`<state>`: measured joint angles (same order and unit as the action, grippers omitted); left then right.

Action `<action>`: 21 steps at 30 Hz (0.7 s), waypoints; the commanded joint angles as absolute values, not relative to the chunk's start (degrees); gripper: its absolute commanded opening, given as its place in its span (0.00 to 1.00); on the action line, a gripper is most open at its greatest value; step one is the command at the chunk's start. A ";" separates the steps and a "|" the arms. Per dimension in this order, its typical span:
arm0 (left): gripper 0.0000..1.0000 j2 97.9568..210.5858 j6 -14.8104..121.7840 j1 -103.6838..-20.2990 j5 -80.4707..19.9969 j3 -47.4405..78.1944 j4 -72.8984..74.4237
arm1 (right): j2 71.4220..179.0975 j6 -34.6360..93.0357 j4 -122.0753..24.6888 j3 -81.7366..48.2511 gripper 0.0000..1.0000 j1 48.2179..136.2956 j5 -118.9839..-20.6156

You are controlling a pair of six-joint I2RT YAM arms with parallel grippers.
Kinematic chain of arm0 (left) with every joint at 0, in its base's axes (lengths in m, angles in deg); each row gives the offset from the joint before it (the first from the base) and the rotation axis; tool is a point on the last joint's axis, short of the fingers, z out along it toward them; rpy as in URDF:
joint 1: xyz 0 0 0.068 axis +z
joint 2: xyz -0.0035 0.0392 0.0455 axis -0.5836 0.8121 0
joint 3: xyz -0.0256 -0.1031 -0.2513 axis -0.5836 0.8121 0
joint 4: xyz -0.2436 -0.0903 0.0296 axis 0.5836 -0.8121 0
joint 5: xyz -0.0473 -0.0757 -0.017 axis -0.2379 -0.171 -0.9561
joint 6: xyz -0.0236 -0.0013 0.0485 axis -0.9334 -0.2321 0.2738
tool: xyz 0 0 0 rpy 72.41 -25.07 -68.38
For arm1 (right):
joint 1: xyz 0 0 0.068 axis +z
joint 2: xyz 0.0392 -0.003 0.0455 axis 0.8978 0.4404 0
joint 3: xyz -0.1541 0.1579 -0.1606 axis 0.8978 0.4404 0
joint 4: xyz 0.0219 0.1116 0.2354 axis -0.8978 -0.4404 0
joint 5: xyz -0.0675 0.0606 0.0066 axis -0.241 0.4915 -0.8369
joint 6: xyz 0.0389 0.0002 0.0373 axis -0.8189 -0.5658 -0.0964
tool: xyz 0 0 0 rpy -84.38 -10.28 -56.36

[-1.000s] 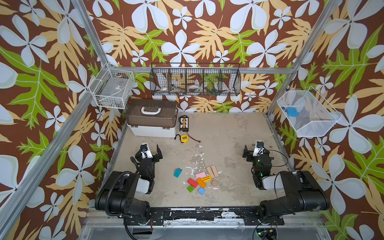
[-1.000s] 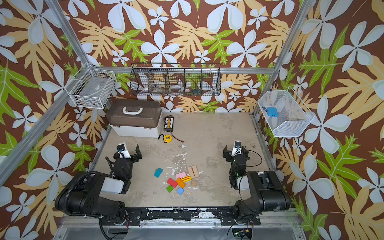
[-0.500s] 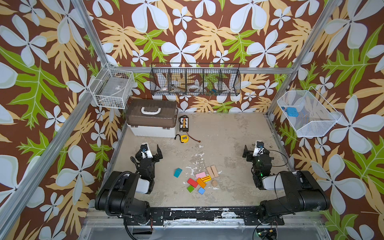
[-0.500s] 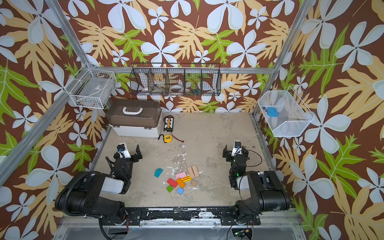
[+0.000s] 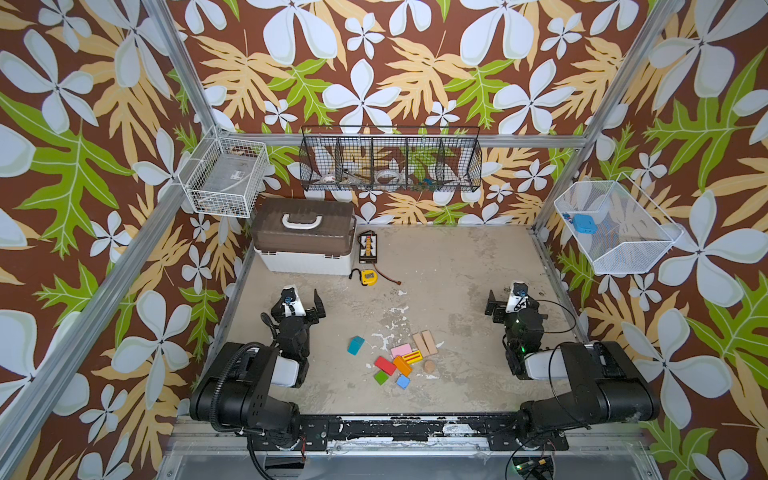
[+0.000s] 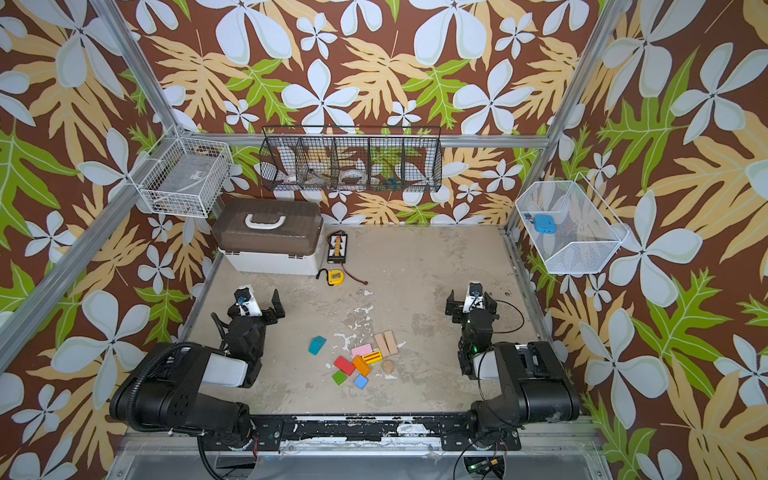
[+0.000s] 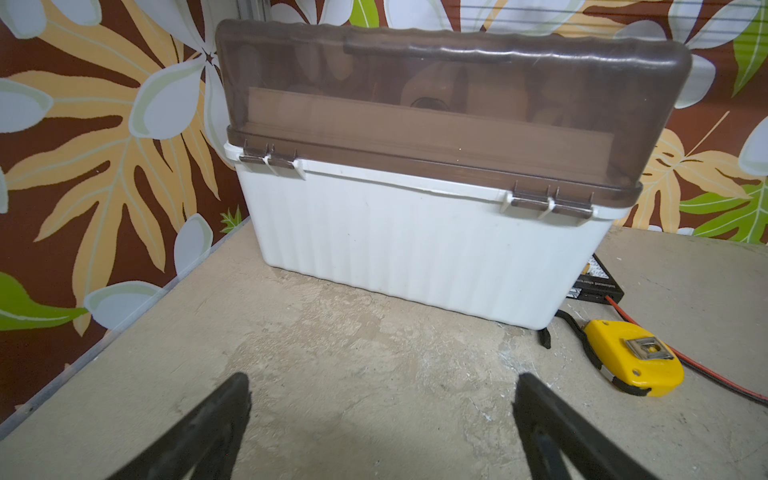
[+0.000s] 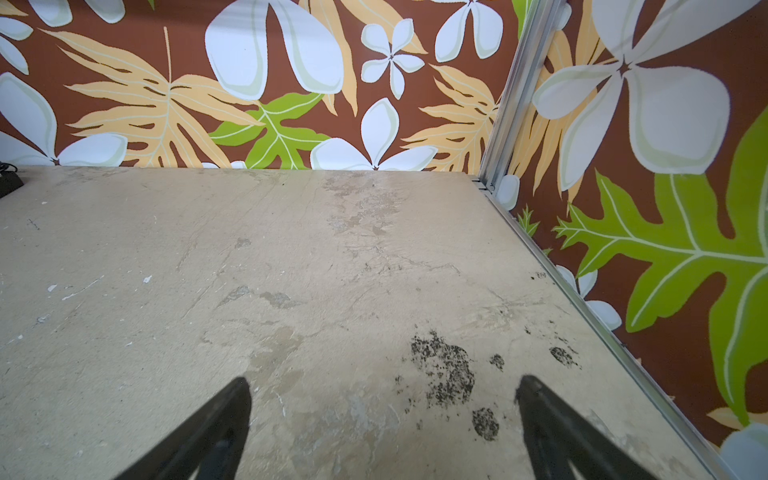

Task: Build the wood block tower

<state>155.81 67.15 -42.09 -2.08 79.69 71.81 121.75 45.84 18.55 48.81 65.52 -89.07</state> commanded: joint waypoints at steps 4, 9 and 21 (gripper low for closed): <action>1.00 155.55 67.40 -42.05 -2.76 80.11 74.67 | 121.14 46.05 21.15 48.91 1.00 65.70 -89.38; 1.00 140.68 66.71 -43.91 -0.70 77.66 57.28 | 106.50 41.77 0.84 45.71 1.00 70.92 -102.64; 1.00 119.36 48.70 -43.90 -4.26 83.73 47.52 | 89.54 28.20 -3.88 49.60 1.00 70.96 -87.92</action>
